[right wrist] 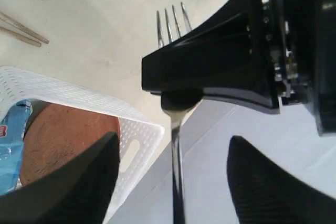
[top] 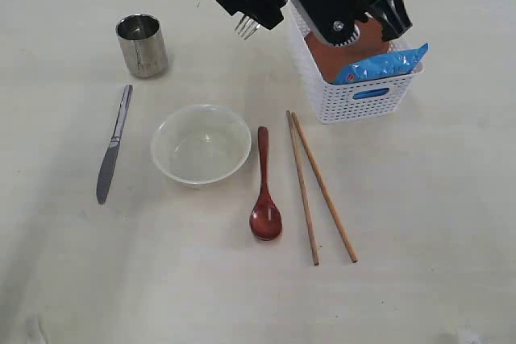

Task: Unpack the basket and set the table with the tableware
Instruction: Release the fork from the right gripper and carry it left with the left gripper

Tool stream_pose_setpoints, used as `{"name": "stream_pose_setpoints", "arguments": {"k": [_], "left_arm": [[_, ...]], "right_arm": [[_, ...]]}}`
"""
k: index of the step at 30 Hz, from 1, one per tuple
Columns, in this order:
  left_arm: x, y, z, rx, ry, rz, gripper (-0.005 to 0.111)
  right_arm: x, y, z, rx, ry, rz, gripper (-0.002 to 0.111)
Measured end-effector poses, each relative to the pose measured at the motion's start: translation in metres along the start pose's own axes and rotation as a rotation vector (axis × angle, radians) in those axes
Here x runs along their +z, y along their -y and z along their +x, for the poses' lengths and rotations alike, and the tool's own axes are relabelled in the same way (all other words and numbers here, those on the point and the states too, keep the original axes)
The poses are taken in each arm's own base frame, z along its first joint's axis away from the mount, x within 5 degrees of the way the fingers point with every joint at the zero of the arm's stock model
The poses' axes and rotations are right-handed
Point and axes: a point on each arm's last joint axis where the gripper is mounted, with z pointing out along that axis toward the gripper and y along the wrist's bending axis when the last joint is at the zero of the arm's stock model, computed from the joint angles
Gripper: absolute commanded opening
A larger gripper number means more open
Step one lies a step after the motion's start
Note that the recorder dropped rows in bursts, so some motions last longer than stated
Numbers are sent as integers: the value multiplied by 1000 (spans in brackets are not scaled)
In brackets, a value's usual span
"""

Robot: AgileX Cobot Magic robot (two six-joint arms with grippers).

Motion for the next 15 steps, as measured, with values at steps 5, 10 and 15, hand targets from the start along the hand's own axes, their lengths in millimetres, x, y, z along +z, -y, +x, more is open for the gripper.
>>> {"name": "stream_pose_setpoints", "arguments": {"k": [5,10,15], "left_arm": [[0,0,0,-31,4,2,0],[9,-1,8,-126,1,31,0],[13,-9,34,-279,45,88,0]], "right_arm": [[-15,4,1,28,-10,44,59],[-76,16,5,172,-43,253,59],[-136,18,6,306,-46,444,59]]}}
